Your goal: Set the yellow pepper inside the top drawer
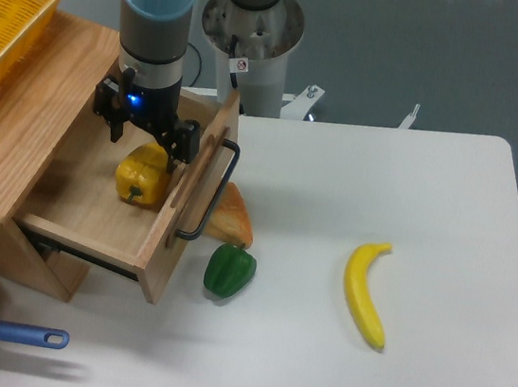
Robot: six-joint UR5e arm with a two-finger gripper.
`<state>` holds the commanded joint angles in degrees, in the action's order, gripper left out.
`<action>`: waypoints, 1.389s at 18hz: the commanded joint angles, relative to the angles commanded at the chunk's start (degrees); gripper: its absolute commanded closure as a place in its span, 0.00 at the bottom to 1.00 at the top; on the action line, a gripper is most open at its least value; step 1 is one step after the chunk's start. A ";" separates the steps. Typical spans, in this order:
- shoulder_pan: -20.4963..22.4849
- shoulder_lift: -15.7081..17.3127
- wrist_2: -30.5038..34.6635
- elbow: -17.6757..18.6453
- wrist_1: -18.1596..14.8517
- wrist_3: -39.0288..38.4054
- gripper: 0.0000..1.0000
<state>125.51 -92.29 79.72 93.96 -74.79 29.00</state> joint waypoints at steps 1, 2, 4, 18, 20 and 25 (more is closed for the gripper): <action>0.00 0.17 0.00 -0.44 0.00 -0.09 0.00; 0.00 0.70 -0.26 -0.88 -0.09 -0.09 0.00; 0.35 1.75 -0.96 -1.15 -0.09 0.00 0.00; 14.76 3.96 2.17 -3.35 0.79 25.37 0.00; 15.81 3.26 5.88 -3.08 0.61 31.09 0.00; 19.60 -2.45 9.48 -2.91 0.18 34.98 0.00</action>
<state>145.10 -94.74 89.20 91.05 -74.62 63.98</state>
